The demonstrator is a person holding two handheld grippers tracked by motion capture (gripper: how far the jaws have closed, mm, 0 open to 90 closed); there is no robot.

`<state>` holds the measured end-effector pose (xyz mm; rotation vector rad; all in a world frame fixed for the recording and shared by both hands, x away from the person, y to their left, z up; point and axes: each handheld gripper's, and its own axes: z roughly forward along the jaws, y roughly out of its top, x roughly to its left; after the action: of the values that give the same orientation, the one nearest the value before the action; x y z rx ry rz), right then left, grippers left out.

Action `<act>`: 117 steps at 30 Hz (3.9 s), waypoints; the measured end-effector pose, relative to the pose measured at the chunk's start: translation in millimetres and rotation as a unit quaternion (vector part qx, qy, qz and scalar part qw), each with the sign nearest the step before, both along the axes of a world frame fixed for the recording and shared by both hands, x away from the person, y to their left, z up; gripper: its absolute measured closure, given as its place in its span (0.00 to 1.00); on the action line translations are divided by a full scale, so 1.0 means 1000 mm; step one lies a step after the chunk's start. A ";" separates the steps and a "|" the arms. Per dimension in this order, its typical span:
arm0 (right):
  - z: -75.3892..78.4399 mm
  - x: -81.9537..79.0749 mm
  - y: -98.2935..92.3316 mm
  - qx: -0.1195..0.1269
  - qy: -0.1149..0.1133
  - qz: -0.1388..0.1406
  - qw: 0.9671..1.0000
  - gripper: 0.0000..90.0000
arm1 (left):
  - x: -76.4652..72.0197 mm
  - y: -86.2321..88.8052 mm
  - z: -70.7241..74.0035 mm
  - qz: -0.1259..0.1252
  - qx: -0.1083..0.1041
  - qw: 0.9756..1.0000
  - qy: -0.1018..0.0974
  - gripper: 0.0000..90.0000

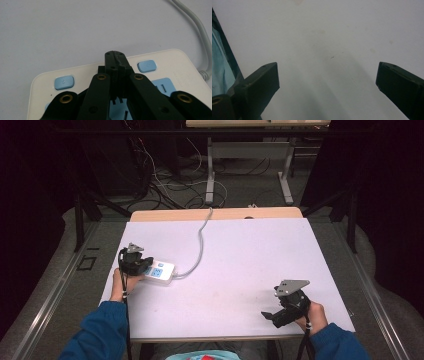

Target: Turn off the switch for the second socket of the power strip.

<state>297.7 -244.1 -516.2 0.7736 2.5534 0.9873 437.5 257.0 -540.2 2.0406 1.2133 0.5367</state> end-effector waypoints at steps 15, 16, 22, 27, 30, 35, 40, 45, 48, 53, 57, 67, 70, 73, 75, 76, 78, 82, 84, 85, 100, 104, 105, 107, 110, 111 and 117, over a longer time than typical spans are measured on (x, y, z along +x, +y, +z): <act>0.000 0.001 0.000 0.000 -0.004 0.003 1.000 0.05 | 0.000 -0.002 0.001 -0.004 0.012 1.000 -0.002 1.00; 0.000 0.001 0.000 -0.002 -0.006 0.005 1.000 0.05 | 0.000 -0.002 0.001 -0.006 0.019 1.000 -0.001 1.00; -0.001 0.000 0.000 0.001 -0.005 0.001 1.000 0.05 | -0.001 -0.003 0.002 -0.005 0.021 1.000 -0.002 1.00; -0.001 0.000 0.000 0.002 -0.003 0.000 1.000 0.05 | -0.001 -0.003 0.002 -0.010 0.026 1.000 -0.004 1.00; -0.001 0.001 0.000 0.002 -0.006 0.003 1.000 0.05 | -0.001 -0.003 0.003 -0.015 0.030 0.999 -0.002 1.00; -0.001 0.001 0.000 0.002 -0.007 0.004 1.000 0.05 | -0.001 -0.004 0.002 -0.012 0.033 0.999 -0.005 1.00; -0.001 0.001 0.001 0.003 -0.003 0.001 1.000 0.05 | -0.001 -0.005 0.003 -0.017 0.037 0.999 -0.006 1.00; -0.001 0.001 0.000 0.002 -0.005 0.003 1.000 0.05 | -0.001 -0.006 0.004 -0.014 0.034 0.999 -0.012 1.00; -0.001 0.001 0.001 0.003 -0.002 0.001 1.000 0.05 | -0.002 -0.004 0.007 -0.022 0.043 0.999 -0.002 1.00; -0.001 0.001 0.000 0.003 -0.002 0.001 1.000 0.05 | -0.002 -0.004 0.008 -0.022 0.044 0.999 -0.001 1.00; -0.001 0.001 0.000 0.001 -0.005 0.006 1.000 0.05 | -0.001 -0.005 0.006 -0.015 0.044 0.999 -0.012 1.00; -0.001 0.001 0.001 0.002 -0.002 0.002 1.000 0.05 | -0.002 -0.004 0.007 -0.009 0.041 0.999 -0.008 1.00; -0.001 0.001 0.000 0.001 -0.006 0.006 1.000 0.05 | -0.002 -0.004 0.009 -0.013 0.040 0.999 -0.007 1.00; -0.001 0.001 0.000 0.001 -0.004 0.007 1.000 0.05 | -0.003 -0.003 0.013 -0.016 0.031 0.999 -0.013 1.00; -0.001 0.001 0.000 0.000 -0.004 0.008 1.000 0.05 | -0.003 -0.003 0.015 -0.010 0.023 0.999 -0.019 0.95; 0.000 0.002 0.000 -0.003 -0.001 0.010 1.000 0.05 | -0.003 -0.003 0.016 -0.012 0.023 1.000 -0.017 0.93; 0.000 0.001 0.000 -0.002 -0.002 0.007 1.000 0.05 | -0.004 -0.002 0.019 -0.013 0.024 1.000 -0.015 0.91; -0.001 0.001 0.001 -0.001 0.000 0.002 1.000 0.05 | -0.004 -0.003 0.019 -0.013 0.026 0.999 -0.021 0.86; 0.000 0.001 0.000 -0.002 0.001 0.005 1.000 0.05 | -0.005 -0.003 0.020 -0.018 0.026 0.999 -0.017 0.81; 0.000 0.001 0.001 -0.001 0.000 0.005 1.000 0.05 | -0.005 -0.004 0.022 -0.018 0.027 0.999 -0.012 0.77; -0.001 0.000 0.001 0.007 -0.003 0.003 1.000 0.05 | -0.009 -0.004 0.029 0.013 0.036 0.999 -0.022 0.06; 0.000 0.000 0.001 0.000 0.003 0.004 1.000 0.05 | -0.012 -0.006 0.031 0.014 0.039 0.999 -0.017 0.00; 0.000 0.000 0.001 -0.002 0.005 0.005 1.000 0.05 | -0.013 -0.007 0.031 0.014 0.041 0.999 -0.019 0.00; 0.000 0.000 0.001 -0.002 0.004 0.005 1.000 0.05 | -0.016 -0.007 0.033 0.011 0.044 0.999 -0.023 0.00; -0.001 0.001 0.001 0.003 -0.006 0.003 1.000 0.05 | -0.019 -0.007 0.035 0.006 0.045 0.999 -0.020 0.00; -0.001 0.001 0.001 0.002 -0.006 0.005 1.000 0.05 | -0.020 -0.008 0.034 0.006 0.043 0.999 -0.024 0.00; 0.001 0.001 -0.001 0.002 0.002 0.000 1.000 0.03 | -0.030 -0.008 0.036 -0.001 0.045 0.999 -0.025 0.00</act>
<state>298.6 -244.8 -515.4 0.7778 2.5566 0.9912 407.5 249.2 -503.7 2.0908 1.1764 0.6479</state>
